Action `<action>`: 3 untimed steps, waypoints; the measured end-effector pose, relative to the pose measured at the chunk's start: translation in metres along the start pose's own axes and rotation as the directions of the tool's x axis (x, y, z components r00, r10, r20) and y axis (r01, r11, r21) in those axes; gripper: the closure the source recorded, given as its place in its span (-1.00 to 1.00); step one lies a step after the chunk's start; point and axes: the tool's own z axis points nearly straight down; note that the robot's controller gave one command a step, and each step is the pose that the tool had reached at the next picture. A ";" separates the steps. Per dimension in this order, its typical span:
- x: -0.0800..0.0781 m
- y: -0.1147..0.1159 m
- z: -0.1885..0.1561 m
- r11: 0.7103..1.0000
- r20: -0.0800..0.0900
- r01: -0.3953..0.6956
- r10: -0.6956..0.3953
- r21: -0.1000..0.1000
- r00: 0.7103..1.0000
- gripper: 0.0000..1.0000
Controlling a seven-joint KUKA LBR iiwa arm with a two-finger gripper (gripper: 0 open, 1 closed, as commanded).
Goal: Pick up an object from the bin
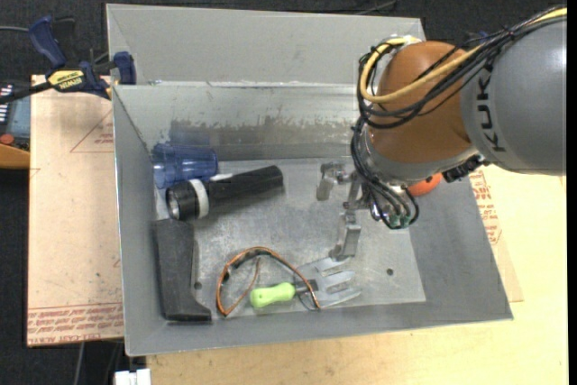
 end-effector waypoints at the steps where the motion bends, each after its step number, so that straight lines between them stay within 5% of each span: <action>1: 0.000 0.000 0.000 1.000 0.000 0.000 0.000 0.000 1.000 -1.00; 2: 0.020 0.036 0.084 0.994 -0.004 0.113 -0.113 -0.002 0.994 -1.00; 3: 0.006 0.073 0.098 0.990 0.014 0.138 -0.138 0.000 0.990 -1.00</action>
Offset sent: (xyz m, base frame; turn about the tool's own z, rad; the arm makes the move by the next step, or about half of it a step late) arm -0.0187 0.0348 -0.0810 -0.1131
